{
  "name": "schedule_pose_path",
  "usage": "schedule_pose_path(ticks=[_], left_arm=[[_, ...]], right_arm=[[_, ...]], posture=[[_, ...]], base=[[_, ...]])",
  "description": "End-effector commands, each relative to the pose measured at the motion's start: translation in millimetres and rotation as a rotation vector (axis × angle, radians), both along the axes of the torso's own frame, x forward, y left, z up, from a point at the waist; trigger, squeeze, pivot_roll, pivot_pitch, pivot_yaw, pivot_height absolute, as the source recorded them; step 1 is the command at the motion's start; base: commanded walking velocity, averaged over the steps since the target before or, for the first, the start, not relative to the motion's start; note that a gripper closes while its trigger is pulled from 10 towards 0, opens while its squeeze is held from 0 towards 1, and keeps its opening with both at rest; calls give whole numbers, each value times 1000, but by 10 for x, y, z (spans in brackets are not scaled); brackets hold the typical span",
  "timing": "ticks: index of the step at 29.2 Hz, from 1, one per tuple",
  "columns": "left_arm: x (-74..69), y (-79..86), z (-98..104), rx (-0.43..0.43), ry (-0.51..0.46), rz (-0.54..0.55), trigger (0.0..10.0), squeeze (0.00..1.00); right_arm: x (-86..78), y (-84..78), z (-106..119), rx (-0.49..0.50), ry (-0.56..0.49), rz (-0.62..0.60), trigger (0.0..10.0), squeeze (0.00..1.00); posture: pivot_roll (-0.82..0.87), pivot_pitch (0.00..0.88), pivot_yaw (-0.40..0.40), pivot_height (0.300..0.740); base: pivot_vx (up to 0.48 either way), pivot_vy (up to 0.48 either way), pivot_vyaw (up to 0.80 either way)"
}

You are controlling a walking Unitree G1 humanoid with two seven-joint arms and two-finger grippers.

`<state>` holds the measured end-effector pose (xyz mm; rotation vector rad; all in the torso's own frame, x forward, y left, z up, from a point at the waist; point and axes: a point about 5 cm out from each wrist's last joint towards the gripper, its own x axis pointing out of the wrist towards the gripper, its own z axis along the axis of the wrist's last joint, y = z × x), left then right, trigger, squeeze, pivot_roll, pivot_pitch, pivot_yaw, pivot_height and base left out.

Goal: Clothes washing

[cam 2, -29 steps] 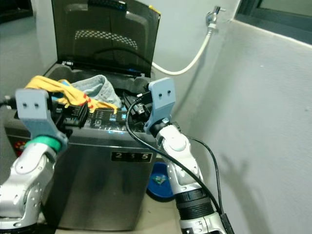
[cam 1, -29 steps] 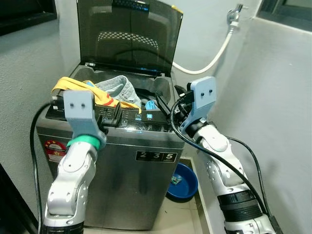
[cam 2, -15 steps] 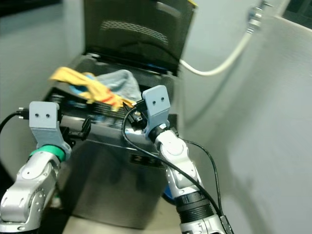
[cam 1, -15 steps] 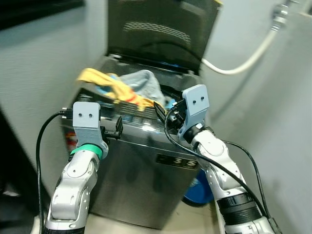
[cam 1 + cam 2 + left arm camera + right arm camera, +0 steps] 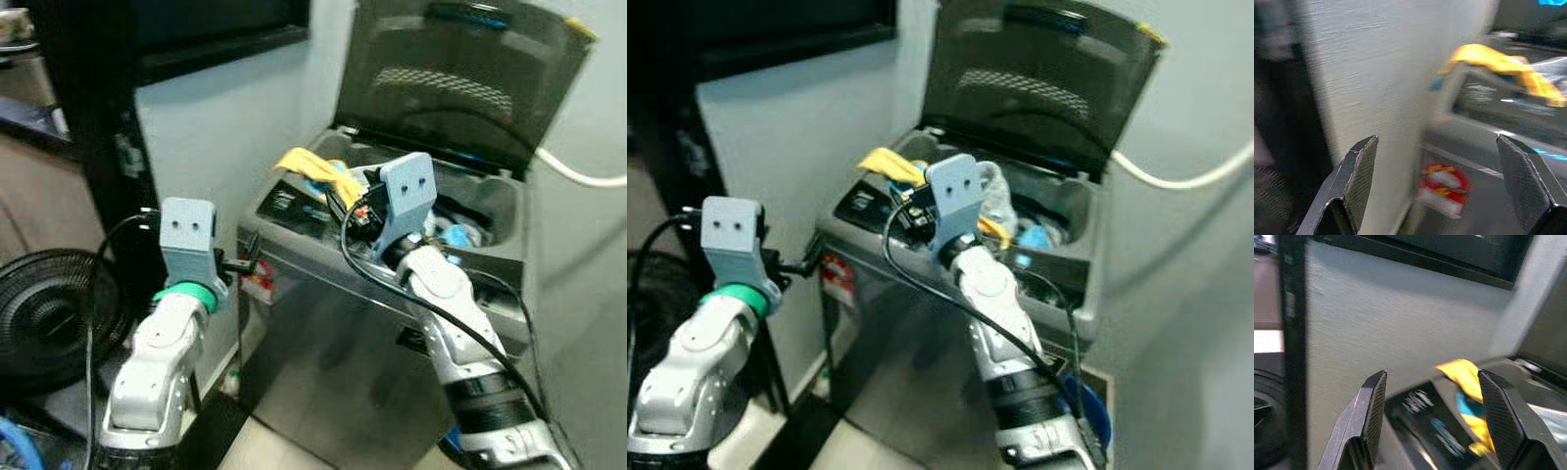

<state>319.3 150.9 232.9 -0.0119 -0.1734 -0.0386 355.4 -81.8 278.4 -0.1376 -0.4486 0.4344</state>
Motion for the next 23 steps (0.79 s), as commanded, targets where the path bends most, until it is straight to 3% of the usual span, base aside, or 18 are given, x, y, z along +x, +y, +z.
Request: schedule_pose_path(ticks=[1,2,9,16,18,20,23], left_arm=[[25,-7,-73,-35,48,12,10000,0],[43,10,-137,-55,89,26,10000,0],[59,51,-148,-45,82,89,10000,0],[85,115,-207,71,115,191,10000,0],[95,112,-218,59,127,176,10000,0],[108,84,-206,9,100,90,10000,0],[110,75,-224,-8,109,76,10000,0]], right_arm=[[7,-55,-17,16,10,-18,10000,0],[13,-66,-34,21,17,-23,10000,0],[30,-90,-78,36,36,-27,10000,0],[35,-120,-234,43,79,-44,10000,0],[36,-124,-253,47,83,-51,10000,0],[41,-138,-308,56,94,-70,10000,0],[47,-155,-346,58,104,-80,10000,0]], posture=[[33,8,-36,740],[32,9,-37,740],[36,10,-66,740],[51,2,-34,740],[52,1,-29,740],[52,0,-9,740],[53,0,6,740]], base=[[0,0,800],[0,0,800],[0,0,800],[0,0,800],[0,0,800],[0,0,800],[0,0,800]])
